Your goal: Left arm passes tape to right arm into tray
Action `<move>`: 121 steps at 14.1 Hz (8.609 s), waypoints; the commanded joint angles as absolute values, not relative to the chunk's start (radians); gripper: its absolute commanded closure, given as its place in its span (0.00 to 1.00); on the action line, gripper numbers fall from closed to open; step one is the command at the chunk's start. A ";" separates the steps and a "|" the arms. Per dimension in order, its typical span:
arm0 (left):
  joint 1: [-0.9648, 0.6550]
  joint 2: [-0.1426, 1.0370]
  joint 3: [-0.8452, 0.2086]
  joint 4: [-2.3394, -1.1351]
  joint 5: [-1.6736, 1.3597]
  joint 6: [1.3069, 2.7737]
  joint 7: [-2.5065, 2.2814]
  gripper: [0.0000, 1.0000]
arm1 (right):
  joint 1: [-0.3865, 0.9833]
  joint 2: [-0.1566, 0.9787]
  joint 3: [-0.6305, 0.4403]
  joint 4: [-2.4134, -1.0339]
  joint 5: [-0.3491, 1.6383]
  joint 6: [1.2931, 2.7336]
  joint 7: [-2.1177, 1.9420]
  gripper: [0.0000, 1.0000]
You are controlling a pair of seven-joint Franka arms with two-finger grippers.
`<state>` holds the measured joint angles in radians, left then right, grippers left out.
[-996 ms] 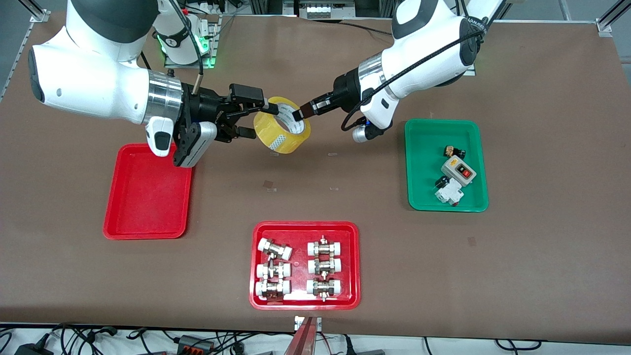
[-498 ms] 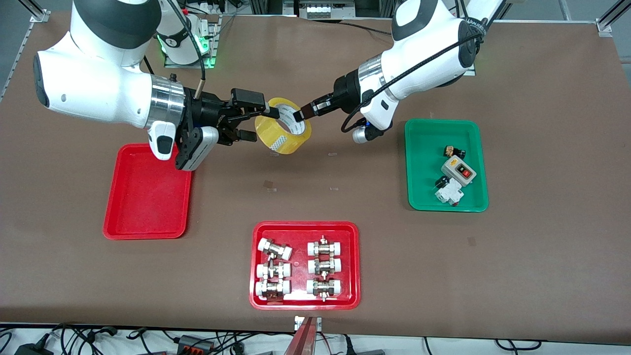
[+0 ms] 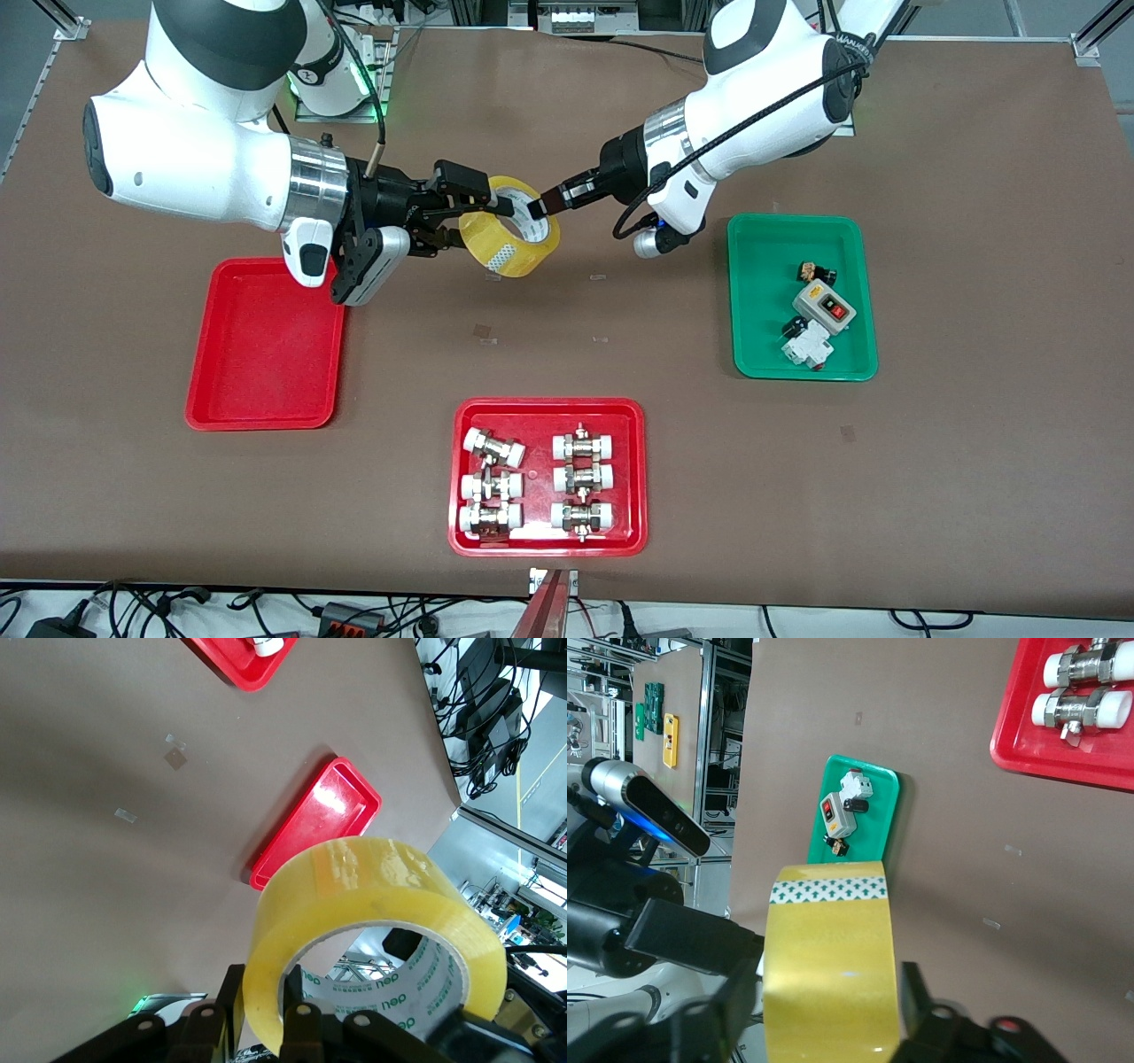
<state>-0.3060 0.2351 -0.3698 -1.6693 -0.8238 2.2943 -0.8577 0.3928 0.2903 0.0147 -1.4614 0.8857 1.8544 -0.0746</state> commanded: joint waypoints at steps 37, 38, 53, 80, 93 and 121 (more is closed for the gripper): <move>0.041 -0.017 -0.031 -1.660 -0.006 1.637 -0.192 0.00 | -0.330 0.776 0.000 -1.448 0.816 1.562 -0.609 0.72; 0.043 -0.020 -0.011 -1.661 -0.005 1.635 -0.128 0.00 | -0.342 0.790 -0.002 -1.448 0.813 1.562 -0.635 0.72; 0.043 0.026 -0.011 -1.493 0.003 1.529 -0.060 0.00 | -0.379 0.836 -0.002 -1.442 0.668 1.606 -0.690 0.00; 0.051 0.048 -0.002 -1.462 0.012 1.430 -0.041 0.00 | -0.086 0.519 0.002 -1.427 0.065 1.783 -0.453 0.00; 0.051 0.048 -0.002 -1.462 0.006 1.430 -0.041 0.00 | -0.051 0.373 0.003 -1.173 0.008 1.460 0.035 0.00; 0.038 0.055 -0.014 -1.462 0.002 1.486 -0.054 0.00 | -0.060 -0.054 -0.015 -1.755 0.035 1.720 -0.020 0.00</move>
